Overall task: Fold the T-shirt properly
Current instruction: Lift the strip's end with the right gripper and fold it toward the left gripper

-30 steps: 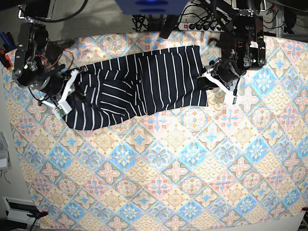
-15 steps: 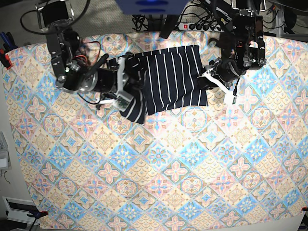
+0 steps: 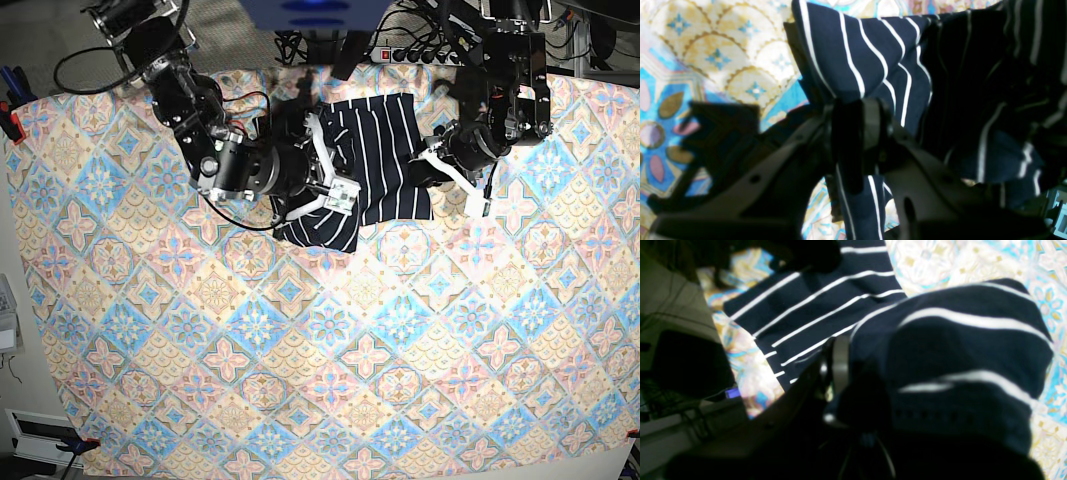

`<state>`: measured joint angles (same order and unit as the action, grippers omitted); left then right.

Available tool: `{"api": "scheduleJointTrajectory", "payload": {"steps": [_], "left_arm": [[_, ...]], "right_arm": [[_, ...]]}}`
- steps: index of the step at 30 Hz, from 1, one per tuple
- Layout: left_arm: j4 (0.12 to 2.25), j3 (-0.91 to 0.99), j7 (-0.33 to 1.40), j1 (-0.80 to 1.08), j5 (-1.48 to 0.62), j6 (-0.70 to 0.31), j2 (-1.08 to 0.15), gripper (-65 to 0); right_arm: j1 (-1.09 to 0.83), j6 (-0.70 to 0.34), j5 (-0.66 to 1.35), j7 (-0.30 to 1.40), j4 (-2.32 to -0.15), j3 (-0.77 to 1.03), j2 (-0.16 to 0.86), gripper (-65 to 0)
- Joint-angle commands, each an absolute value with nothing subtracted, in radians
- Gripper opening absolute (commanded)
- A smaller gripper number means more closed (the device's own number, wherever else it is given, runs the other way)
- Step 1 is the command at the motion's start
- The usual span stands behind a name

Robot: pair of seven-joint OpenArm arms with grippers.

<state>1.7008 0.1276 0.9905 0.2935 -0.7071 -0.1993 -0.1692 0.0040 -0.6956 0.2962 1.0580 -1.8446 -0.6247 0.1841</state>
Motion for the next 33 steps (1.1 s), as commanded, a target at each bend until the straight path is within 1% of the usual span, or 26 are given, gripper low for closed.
{"api": "scheduleJointTrajectory", "payload": {"steps": [1, 6, 9, 13, 15, 18, 20, 22, 24, 26, 29, 33], "left_arm": [[1.716, 0.13, 0.978, 0.288, -0.719, -0.208, -0.176, -54.4], [1.716, 0.13, 0.978, 0.288, -0.72, -0.208, -0.176, -54.4], [1.716, 0.13, 0.978, 0.289, -0.722, -0.208, -0.176, -54.4], [1.716, 0.13, 0.978, 0.289, -0.72, -0.206, -0.176, -54.4], [1.716, 0.13, 0.978, 0.289, -0.72, -0.206, -0.176, -54.3], [1.716, 0.13, 0.978, 0.289, -0.722, -0.206, -0.176, -54.3], [1.716, 0.13, 0.978, 0.289, -0.722, -0.206, -0.176, -54.3], [1.716, 0.13, 0.978, 0.289, -0.722, -0.205, -0.176, -54.2], [1.716, 0.13, 0.978, 0.289, -0.722, -0.205, -0.176, -54.1], [1.716, 0.13, 0.98, 0.289, -0.722, -0.203, -0.176, -52.3], [1.716, 0.13, 0.98, 0.291, -0.717, -0.2, -0.176, -46.7], [1.716, 0.13, 0.978, 0.3, -0.719, -0.2, -0.176, -41.3]], "right_arm": [[0.035, -0.698, 0.314, 1.033, -1.837, -0.641, 0.177, -64.1], [0.111, -0.698, 0.314, 1.033, -1.742, -0.759, 0.176, -64.0], [0.119, -0.698, 0.306, 1.033, -1.738, -0.794, 0.176, -63.9], [0.127, -0.698, 0.239, 1.036, -1.738, -0.843, 0.176, -63.0], [0.134, -0.698, 0.193, 1.038, -1.736, -0.881, 0.176, -58.8], [0.131, -0.698, 0.127, 1.035, -1.718, -0.903, 0.176, -49.1], [0.13, -0.698, 0.09, 1.033, -1.716, -0.901, 0.176, -44.0], [0.13, -0.698, 0.062, 1.024, -1.716, -0.9, 0.176, -41.7], [0.13, -0.698, 0.038, 0.998, -1.716, -0.895, 0.176, -42.0], [0.13, -0.698, 0.028, 0.98, -1.705, -0.868, 0.176, -42.3], [0.13, -0.698, 0.028, 0.975, -1.699, -0.825, 0.159, -42.3], [0.13, -0.698, 0.028, 0.966, -1.705, -0.822, 0.14, -42.2]]}}
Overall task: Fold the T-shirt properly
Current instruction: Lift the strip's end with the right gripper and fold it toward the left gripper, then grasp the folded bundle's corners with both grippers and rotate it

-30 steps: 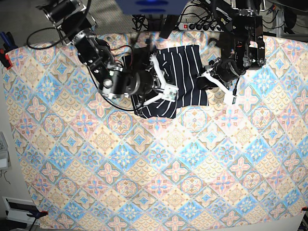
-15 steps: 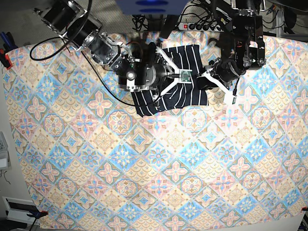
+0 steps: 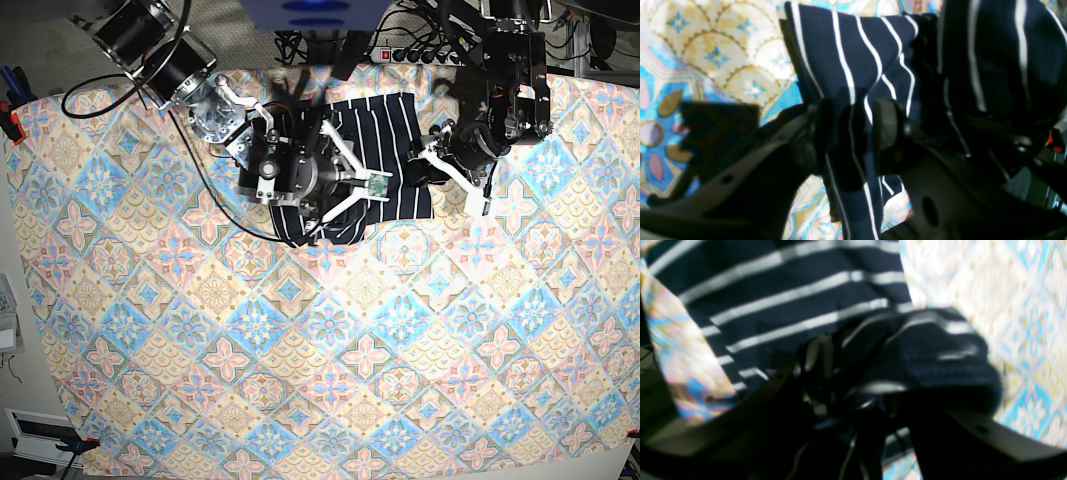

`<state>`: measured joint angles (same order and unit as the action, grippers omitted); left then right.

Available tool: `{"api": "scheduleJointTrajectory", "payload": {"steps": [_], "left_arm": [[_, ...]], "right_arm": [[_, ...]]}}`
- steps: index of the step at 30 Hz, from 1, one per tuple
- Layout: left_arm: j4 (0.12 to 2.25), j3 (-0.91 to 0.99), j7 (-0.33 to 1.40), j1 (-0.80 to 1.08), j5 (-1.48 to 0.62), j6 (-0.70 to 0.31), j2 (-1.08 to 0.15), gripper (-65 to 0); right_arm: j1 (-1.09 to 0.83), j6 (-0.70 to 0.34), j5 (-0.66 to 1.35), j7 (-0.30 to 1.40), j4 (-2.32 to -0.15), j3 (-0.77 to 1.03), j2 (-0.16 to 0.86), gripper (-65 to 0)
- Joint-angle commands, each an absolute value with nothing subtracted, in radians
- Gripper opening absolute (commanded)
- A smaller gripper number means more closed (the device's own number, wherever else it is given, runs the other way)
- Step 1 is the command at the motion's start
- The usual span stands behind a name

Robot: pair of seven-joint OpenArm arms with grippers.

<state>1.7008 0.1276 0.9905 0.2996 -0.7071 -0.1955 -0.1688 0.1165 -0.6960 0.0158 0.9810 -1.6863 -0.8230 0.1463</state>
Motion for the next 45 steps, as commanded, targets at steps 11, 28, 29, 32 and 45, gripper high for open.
{"api": "scheduleJointTrajectory", "payload": {"steps": [11, 28, 29, 32, 45], "left_arm": [[1.613, 0.131, 0.977, 0.278, -0.719, -0.2, -0.176, -40.4], [1.636, 0.131, 0.977, 0.282, -0.725, -0.202, -0.176, -40.9], [1.65, 0.131, 0.977, 0.283, -0.725, -0.202, -0.176, -40.9], [1.71, 0.131, 0.977, 0.298, -0.725, -0.202, -0.176, -40.9], [1.914, 0.177, 0.983, 0.397, -0.725, -0.206, -0.165, -41.0]], "right_arm": [[0.076, -0.698, 0.025, 0.951, -1.778, -0.842, 0.119, -42.2], [0.131, -0.698, 0.025, 0.912, -1.799, -0.751, 0.054, -42.6], [0.13, -0.698, 0.025, 0.912, -1.805, -0.708, 0.074, -42.6], [0.124, -0.698, 0.025, 0.912, -1.805, -0.625, 0.142, -42.7], [0.054, -0.698, 0.024, 0.869, -1.732, -0.533, 0.165, -52.9]]}}
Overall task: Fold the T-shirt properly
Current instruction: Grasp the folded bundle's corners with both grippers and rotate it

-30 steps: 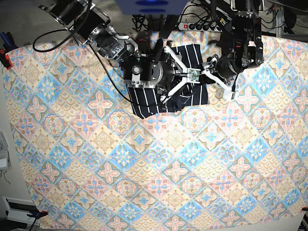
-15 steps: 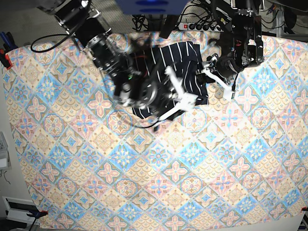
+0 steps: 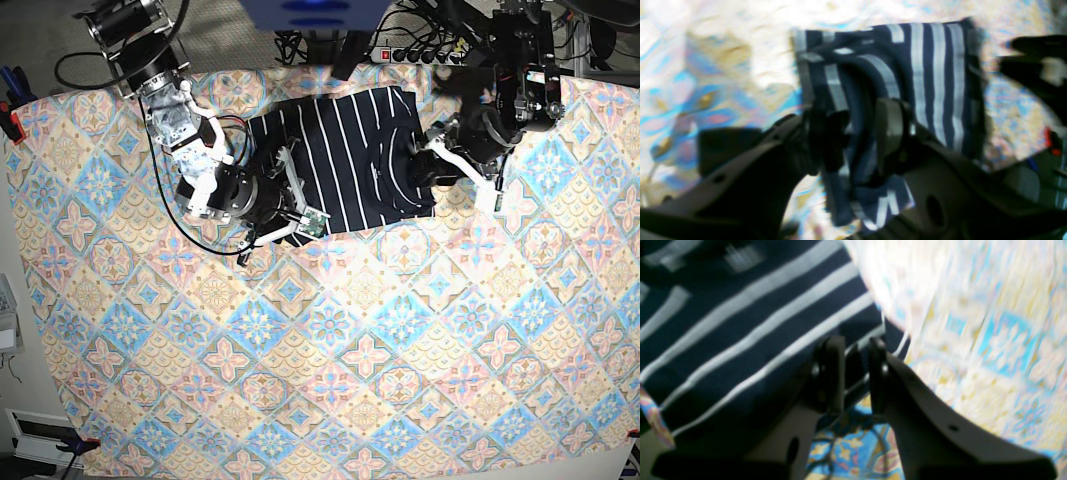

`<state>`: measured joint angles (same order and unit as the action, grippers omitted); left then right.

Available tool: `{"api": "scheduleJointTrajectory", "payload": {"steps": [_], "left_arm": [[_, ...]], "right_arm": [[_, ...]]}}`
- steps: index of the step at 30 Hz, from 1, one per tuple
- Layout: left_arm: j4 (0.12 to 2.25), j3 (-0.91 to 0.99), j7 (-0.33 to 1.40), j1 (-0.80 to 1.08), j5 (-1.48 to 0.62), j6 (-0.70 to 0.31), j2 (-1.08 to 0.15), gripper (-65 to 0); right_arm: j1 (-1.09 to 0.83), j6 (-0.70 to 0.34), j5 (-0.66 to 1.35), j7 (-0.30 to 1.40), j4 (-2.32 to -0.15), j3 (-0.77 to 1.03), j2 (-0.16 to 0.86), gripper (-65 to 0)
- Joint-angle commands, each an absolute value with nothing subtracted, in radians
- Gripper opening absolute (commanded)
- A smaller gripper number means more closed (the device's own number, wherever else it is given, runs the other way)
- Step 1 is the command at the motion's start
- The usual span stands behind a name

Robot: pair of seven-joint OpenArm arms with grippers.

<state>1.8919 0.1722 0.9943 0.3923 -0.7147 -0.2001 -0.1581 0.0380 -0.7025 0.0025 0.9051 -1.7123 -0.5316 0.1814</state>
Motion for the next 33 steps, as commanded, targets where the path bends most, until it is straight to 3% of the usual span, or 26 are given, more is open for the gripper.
{"api": "scheduleJointTrajectory", "payload": {"steps": [1, 6, 17, 33], "left_arm": [[1.928, 0.177, 0.983, 0.406, -0.725, -0.206, -0.165, -41.0], [1.952, 0.171, 0.983, 0.432, -0.725, -0.208, -0.168, -41.0], [1.949, -0.061, 0.981, 0.404, -0.713, -0.208, -0.255, -41.0], [1.937, -0.079, 0.981, 0.44, -0.53, -0.2, -0.314, -41.0]], "right_arm": [[0.058, -0.698, 0.024, 0.869, -1.71, -0.538, 0.142, -52.9], [0.079, -0.698, 0.024, 0.857, -1.612, -0.598, 0.088, -52.9], [0.16, -0.698, 0.022, 0.806, -1.42, -0.621, 0.087, -52.8], [0.163, -0.698, 0.022, 0.809, -1.56, -0.417, 0.091, -52.9]]}}
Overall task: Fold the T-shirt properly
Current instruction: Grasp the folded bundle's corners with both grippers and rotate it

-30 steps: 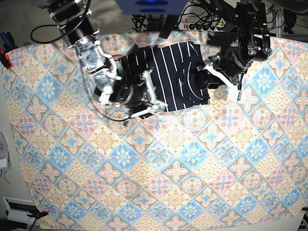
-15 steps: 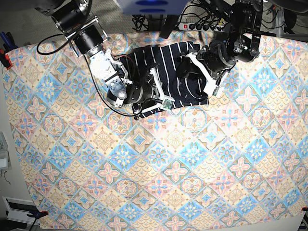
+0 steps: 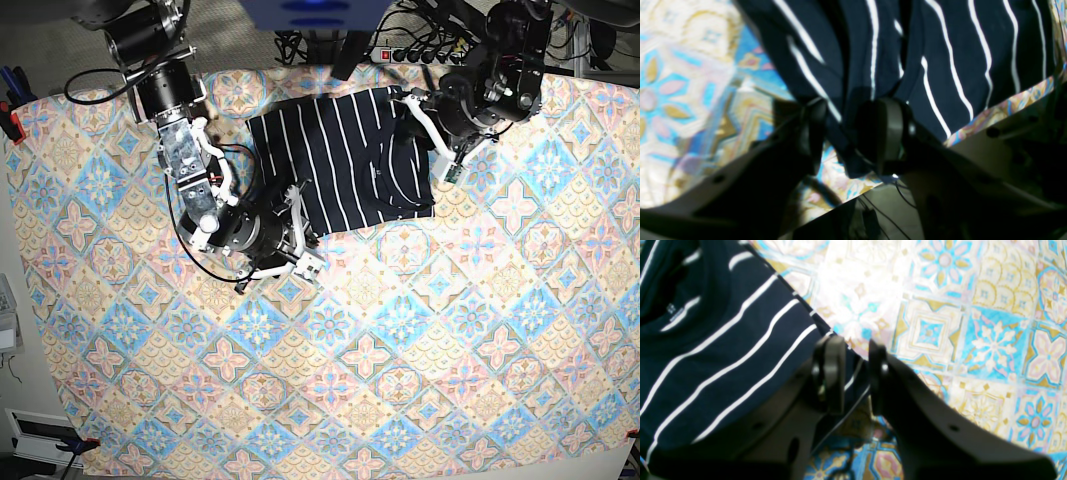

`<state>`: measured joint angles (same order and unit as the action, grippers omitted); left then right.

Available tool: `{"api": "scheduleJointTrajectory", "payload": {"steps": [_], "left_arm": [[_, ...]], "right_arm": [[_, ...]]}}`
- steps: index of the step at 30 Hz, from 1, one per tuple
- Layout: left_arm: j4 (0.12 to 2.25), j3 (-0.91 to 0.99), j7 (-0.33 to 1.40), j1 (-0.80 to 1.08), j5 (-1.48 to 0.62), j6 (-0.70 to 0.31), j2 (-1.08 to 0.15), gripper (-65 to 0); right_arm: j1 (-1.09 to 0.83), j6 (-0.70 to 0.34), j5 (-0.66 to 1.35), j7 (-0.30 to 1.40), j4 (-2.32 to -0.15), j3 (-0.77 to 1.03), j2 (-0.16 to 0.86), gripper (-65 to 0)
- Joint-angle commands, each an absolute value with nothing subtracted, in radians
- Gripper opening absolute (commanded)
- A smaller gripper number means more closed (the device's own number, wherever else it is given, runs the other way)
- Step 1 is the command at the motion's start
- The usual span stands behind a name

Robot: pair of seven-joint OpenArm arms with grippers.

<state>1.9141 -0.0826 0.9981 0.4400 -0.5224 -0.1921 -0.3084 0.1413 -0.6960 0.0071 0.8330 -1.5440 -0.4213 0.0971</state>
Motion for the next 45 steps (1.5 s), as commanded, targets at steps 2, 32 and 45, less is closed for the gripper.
{"api": "scheduleJointTrajectory", "payload": {"steps": [2, 32, 45], "left_arm": [[1.983, -0.084, 0.981, 0.455, -0.53, -0.203, -0.314, -41.0], [1.765, -0.315, 0.981, 0.36, -0.286, -0.199, -0.366, -51.5], [1.636, -0.312, 0.978, 0.153, -0.278, -0.197, -0.366, -51.5]], "right_arm": [[0.165, -0.698, 0.022, 0.809, -1.555, -0.417, 0.091, -52.9], [0.318, -0.698, 0.022, 0.782, -1.087, -0.424, 0.082, -53.0], [0.12, -0.698, 0.022, 0.806, -1.326, -0.421, 0.289, -59.5]]}}
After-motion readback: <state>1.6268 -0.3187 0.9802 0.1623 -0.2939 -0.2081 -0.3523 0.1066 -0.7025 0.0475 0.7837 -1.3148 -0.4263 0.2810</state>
